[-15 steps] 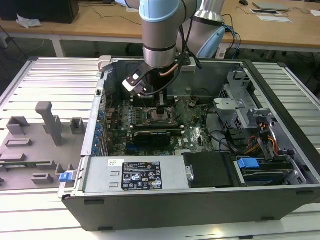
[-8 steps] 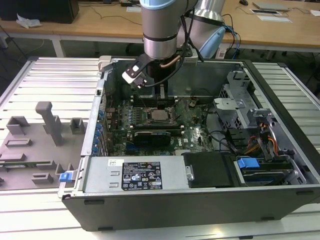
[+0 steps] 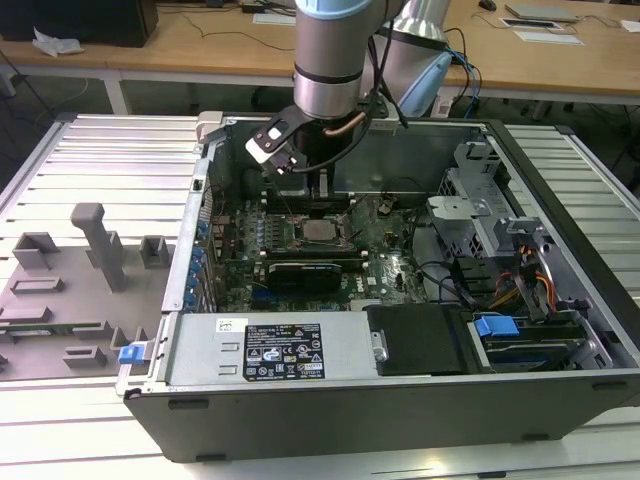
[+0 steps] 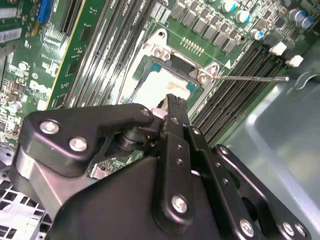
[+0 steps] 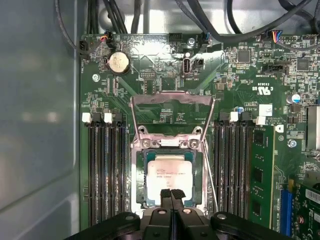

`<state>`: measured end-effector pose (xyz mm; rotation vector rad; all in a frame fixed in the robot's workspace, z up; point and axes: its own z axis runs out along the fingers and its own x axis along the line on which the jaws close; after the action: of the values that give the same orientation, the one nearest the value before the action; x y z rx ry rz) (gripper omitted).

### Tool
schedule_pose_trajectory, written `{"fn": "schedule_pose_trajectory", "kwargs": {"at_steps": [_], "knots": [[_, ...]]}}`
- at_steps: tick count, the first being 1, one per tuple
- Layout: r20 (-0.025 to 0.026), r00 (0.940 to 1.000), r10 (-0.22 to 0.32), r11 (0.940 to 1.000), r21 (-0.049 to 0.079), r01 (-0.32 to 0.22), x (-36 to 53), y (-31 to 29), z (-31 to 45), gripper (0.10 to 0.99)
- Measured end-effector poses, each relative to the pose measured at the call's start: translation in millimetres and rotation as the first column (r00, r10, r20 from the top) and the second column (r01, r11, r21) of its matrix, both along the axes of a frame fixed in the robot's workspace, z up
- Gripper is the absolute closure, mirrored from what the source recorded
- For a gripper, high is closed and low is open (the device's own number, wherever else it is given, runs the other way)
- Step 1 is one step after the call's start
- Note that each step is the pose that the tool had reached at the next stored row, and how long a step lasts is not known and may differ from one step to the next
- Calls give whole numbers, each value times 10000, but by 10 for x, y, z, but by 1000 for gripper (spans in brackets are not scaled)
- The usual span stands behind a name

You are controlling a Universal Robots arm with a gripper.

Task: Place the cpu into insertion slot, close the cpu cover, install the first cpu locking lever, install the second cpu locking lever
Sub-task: 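Place the cpu into insertion slot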

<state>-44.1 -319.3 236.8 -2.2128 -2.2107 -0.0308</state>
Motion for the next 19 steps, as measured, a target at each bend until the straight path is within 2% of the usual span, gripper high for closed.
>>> {"fn": "schedule_pose_trajectory", "kwargs": {"at_steps": [3, 10, 19], "knots": [[-1, 10000, -2, 10000, -1, 2, 8, 0, 20, 980], [-1, 10000, -2, 10000, -8, 2, 9, 0, 213, 980], [0, 10000, -1, 10000, -7, 1, 9, 0, 219, 980]]}}
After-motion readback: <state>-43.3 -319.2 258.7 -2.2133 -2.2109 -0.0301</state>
